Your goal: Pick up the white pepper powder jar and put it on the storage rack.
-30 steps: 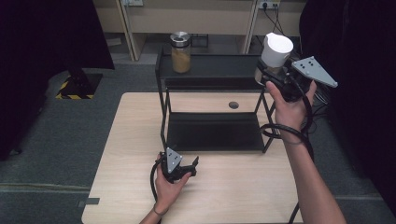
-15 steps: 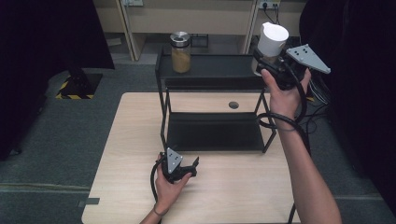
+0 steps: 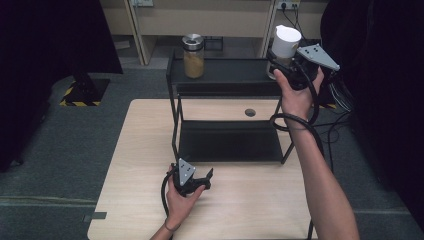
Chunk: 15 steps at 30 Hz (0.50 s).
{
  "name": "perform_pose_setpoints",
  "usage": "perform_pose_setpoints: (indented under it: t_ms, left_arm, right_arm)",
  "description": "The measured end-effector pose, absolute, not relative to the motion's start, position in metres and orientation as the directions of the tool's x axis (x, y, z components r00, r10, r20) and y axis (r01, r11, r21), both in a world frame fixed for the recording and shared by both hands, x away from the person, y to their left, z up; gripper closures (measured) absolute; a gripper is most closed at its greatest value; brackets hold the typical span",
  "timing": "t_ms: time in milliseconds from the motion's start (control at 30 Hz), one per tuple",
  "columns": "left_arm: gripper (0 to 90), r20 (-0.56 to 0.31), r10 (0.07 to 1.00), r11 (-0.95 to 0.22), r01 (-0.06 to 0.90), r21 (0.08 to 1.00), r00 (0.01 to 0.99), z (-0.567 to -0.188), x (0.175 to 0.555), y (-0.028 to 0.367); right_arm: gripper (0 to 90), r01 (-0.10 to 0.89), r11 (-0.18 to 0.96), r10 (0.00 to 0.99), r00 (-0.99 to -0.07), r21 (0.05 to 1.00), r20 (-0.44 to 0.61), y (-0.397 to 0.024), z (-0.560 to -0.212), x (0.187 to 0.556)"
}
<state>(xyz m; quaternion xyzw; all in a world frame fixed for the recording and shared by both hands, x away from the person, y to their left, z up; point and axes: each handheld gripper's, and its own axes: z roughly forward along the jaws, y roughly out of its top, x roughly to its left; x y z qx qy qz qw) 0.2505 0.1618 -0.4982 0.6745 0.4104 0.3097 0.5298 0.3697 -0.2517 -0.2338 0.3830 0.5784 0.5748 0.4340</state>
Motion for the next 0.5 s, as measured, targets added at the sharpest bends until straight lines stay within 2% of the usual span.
perform_pose_setpoints:
  t_ms: [500]
  left_arm:
    - [2.1,-0.016,0.88,-0.103,0.225,0.969,0.474,-0.498,0.25,0.161]
  right_arm:
    - [30.8,-0.035,0.049,0.943,-0.328,0.998,-0.058,-0.246,-0.234,0.382]
